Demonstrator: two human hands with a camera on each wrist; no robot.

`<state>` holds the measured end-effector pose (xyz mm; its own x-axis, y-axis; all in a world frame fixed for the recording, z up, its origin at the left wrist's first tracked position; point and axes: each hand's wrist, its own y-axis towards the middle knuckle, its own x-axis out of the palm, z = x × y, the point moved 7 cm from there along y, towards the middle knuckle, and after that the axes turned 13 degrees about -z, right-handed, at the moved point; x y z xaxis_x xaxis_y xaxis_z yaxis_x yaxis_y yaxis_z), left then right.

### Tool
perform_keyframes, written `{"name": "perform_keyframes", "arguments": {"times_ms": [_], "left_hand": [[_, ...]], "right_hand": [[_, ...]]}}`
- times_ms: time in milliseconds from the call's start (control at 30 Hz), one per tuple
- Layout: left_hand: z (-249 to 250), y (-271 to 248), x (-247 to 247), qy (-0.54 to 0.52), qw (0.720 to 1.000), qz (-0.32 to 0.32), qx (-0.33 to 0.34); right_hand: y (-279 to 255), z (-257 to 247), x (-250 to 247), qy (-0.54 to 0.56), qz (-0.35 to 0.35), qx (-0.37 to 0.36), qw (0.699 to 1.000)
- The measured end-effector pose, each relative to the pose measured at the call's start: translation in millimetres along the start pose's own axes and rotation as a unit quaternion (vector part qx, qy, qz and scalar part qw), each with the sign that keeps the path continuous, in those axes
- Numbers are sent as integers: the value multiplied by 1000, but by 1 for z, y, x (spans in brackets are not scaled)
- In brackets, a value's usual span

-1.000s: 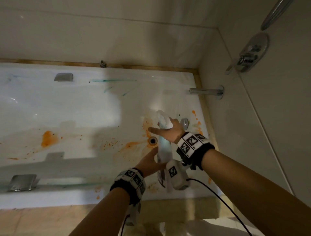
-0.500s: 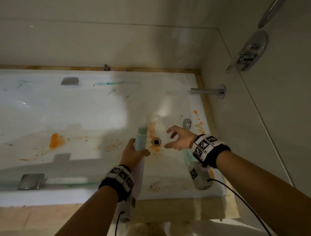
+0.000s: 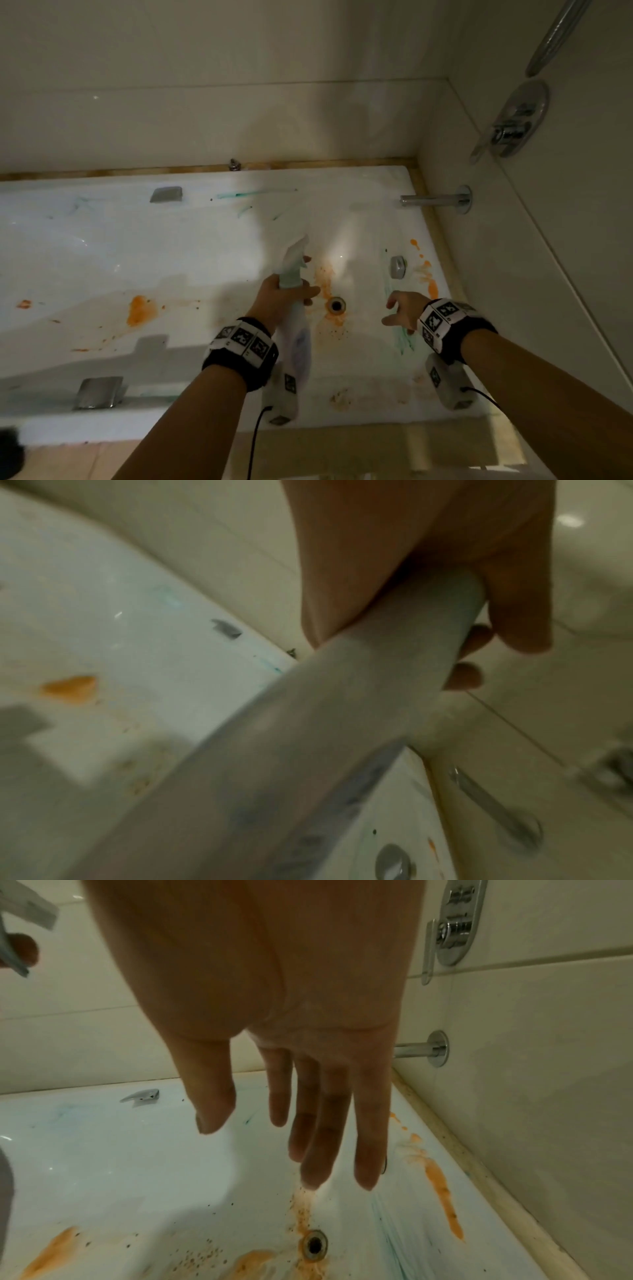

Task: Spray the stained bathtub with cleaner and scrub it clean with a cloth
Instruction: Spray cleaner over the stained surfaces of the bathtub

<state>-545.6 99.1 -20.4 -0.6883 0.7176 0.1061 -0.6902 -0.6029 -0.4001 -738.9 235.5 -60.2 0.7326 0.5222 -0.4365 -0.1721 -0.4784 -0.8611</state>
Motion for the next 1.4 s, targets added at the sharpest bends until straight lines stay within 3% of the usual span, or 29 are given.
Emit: {"name": "perform_keyframes", "arguments": {"times_ms": [200,400,567,700,833,967,1067,1400], "left_hand": [[-26,11,-67,-52,988,89,-112],[-38,9,-130,26,983,42,-178],[-42,-1,-194,62,967,92,-227],[-38,-3,-225,47,971,68,-224],[-38,-7,-239,63,971,21,-230],[-41,-15,-249,110,966,24,-231],[-45,-20,-247,88,972,-3,-218],[-54,-47,-215,104,969,-18,-223]], "right_hand": [[4,-44,-9,12,23,25,999],[13,-114,-4,-25,38,33,998],[34,-164,17,-40,28,34,998],[49,-199,32,-86,14,40,995],[53,-226,33,-98,7,37,994],[53,-240,29,-115,17,42,992],[49,-247,28,-133,9,39,990],[58,-222,40,-141,25,45,989]]}}
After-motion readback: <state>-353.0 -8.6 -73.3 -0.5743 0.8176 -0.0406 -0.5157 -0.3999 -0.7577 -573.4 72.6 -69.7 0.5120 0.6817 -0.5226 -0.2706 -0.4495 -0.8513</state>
